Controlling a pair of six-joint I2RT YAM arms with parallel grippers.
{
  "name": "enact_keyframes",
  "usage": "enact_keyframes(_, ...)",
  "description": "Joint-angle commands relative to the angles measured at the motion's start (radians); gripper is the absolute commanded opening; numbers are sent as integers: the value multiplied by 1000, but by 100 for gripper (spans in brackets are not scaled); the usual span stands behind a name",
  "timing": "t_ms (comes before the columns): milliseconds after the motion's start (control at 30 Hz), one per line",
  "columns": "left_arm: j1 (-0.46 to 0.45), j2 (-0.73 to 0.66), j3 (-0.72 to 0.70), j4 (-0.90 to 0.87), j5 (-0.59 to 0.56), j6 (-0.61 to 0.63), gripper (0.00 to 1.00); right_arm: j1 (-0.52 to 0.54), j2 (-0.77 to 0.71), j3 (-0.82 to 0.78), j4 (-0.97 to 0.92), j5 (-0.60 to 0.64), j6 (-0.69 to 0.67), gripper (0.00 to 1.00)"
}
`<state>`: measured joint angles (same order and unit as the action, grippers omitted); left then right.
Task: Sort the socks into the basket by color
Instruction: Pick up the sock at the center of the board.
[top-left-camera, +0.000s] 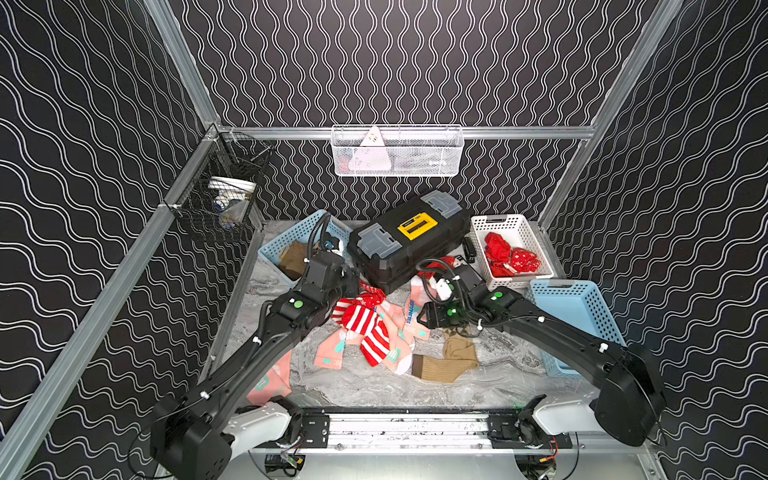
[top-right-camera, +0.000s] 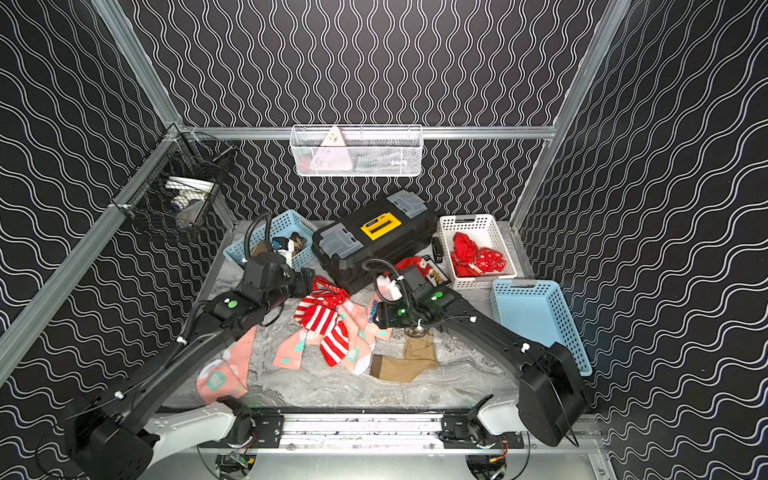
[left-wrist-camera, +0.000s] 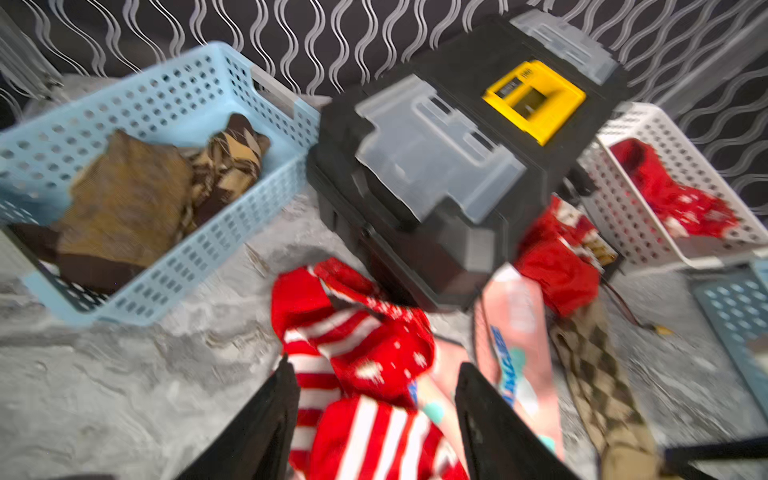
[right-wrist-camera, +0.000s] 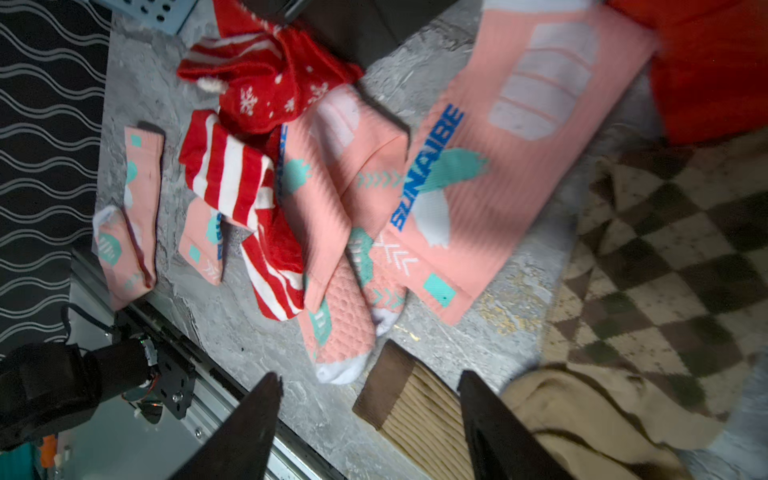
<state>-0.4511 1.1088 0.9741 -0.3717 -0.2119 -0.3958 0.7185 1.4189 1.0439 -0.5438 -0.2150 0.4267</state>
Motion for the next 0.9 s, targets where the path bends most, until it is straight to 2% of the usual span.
enact_keyframes(0, -27, -56, -20, -56, -44, -41, 65, 64, 49, 35, -5, 56, -6, 70)
enact_keyframes(267, -45, -213, -80, -115, -82, -89, 64, 246, 268, 212, 7, 121, -25, 65)
enact_keyframes(500, -45, -286, -108, -147, -65, -106, 64, 285, 415, 314, -13, 237, -34, 67)
enact_keyframes(700, -45, -329, -124, -166, -52, -110, 64, 288, 503, 367, -17, 252, -50, 68)
enact_keyframes(767, -45, -335, -127, -172, -49, -113, 64, 287, 521, 377, -15, 253, -52, 64)
enact_keyframes(867, -46, -345, -132, -168, -41, -121, 64, 288, 540, 381, -8, 248, -51, 44)
